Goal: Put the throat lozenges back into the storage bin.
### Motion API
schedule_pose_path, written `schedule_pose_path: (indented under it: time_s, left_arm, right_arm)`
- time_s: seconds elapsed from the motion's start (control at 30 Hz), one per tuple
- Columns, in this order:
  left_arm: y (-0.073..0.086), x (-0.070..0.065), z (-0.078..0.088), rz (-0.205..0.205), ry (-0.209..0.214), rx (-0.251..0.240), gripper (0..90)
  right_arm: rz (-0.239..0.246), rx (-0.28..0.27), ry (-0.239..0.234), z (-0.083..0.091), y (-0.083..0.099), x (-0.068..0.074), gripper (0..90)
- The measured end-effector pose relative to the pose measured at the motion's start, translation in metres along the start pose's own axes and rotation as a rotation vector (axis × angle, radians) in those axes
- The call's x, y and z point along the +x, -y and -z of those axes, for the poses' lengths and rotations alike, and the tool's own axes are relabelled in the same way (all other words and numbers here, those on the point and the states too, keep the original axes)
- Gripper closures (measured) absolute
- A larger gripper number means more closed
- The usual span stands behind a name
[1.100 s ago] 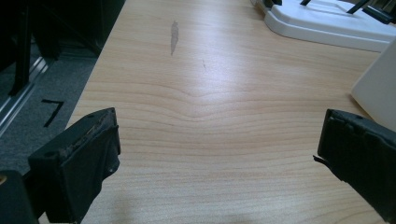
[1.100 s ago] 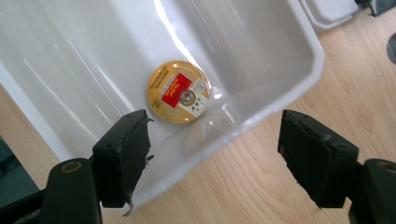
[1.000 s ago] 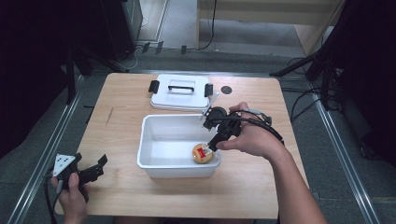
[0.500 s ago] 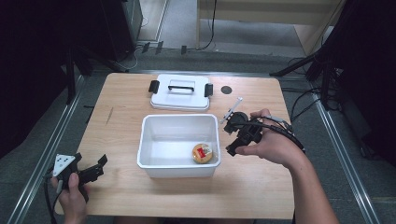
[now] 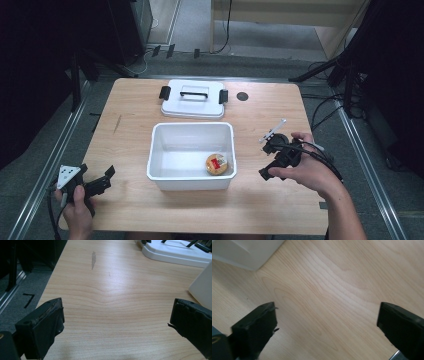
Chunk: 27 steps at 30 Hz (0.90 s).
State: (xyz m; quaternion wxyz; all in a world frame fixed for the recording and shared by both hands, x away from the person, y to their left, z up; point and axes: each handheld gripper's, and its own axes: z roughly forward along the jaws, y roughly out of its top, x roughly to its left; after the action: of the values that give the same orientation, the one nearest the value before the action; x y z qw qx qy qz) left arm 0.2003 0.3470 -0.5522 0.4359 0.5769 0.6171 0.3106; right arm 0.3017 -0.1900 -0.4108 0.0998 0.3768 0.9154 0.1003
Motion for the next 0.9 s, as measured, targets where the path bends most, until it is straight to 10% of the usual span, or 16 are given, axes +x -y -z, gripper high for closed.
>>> schedule_pose_path:
  time_s: [0.43,0.9]
  left_arm:
    - [0.0,0.0,0.0,0.001,0.001,0.001,0.0]
    - [0.0,-0.001,0.001,-0.01,-0.007,0.001,0.0]
  right_arm:
    - [-0.174,-0.128,0.028,-0.03,0.055,-0.018,0.0]
    - [-0.348,-0.393,0.109,-0.071,0.128,-0.027,0.0]
